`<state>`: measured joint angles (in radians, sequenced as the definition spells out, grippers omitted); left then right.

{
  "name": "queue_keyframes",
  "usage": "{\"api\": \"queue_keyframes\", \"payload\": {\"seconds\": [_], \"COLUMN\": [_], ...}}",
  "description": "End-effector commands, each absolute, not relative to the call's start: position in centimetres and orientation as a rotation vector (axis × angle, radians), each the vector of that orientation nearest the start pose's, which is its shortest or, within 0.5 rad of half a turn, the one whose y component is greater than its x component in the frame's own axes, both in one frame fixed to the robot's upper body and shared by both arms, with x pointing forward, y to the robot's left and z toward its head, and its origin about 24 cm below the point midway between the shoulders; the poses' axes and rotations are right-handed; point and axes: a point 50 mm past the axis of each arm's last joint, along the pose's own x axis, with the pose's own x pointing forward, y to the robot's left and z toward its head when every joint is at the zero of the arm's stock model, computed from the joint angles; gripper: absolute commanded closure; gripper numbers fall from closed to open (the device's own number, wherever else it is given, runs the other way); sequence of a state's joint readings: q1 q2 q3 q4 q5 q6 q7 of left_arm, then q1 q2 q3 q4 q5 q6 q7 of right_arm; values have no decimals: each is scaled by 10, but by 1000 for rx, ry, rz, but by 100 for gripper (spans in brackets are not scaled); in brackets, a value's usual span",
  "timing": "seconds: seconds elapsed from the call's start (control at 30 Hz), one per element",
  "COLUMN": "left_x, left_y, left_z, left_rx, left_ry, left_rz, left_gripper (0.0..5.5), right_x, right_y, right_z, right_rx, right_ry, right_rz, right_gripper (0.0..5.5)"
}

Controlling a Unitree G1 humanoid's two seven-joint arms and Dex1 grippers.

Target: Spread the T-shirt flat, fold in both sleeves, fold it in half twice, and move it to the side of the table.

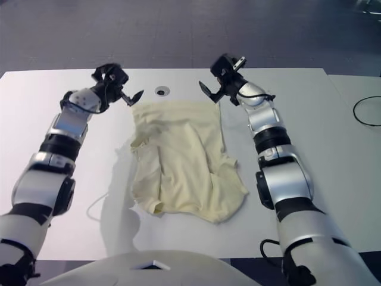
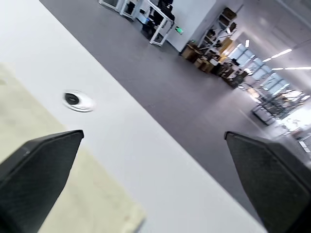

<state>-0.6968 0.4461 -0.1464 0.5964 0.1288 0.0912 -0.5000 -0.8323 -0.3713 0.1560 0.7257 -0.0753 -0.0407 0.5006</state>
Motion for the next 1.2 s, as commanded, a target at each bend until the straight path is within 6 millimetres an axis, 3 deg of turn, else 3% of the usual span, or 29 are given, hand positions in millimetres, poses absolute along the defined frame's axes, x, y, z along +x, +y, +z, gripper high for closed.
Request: {"api": "queue_keyframes", "payload": {"seconds": [0.03, 0.1, 0.3, 0.4, 0.6, 0.67, 0.77, 0.93, 1.1, 1.2], "left_x": [247, 228, 211, 205, 198, 191, 190, 196, 196, 198], "left_y": [181, 185, 213, 215, 212, 207, 203, 200, 186, 186], "left_z": [119, 122, 139, 148, 151, 147, 129, 99, 82, 73], "left_rx": [175, 111, 31, -1, -40, -49, -59, -181, -367, -371], "left_ry": [432, 520, 720, 781, 840, 863, 903, 942, 959, 993], "left_rz": [-586, -617, -707, -793, -862, -904, -830, -687, -690, -617], "left_gripper": [11, 11, 11, 11, 11, 11, 11, 11, 11, 52], "right_x": [300, 281, 243, 236, 228, 226, 227, 231, 234, 236], "right_y": [-174, -183, -196, -199, -207, -206, -202, -201, -199, -198], "right_z": [112, 102, 92, 90, 104, 108, 116, 128, 130, 131], "right_rx": [-285, -255, -163, -145, -130, -126, -125, -129, -134, -136], "right_ry": [160, 197, 247, 268, 267, 273, 259, 230, 233, 231], "right_rz": [658, 589, 410, 352, 264, 258, 261, 263, 273, 279], "right_gripper": [11, 11, 11, 11, 11, 11, 11, 11, 11, 10]}}
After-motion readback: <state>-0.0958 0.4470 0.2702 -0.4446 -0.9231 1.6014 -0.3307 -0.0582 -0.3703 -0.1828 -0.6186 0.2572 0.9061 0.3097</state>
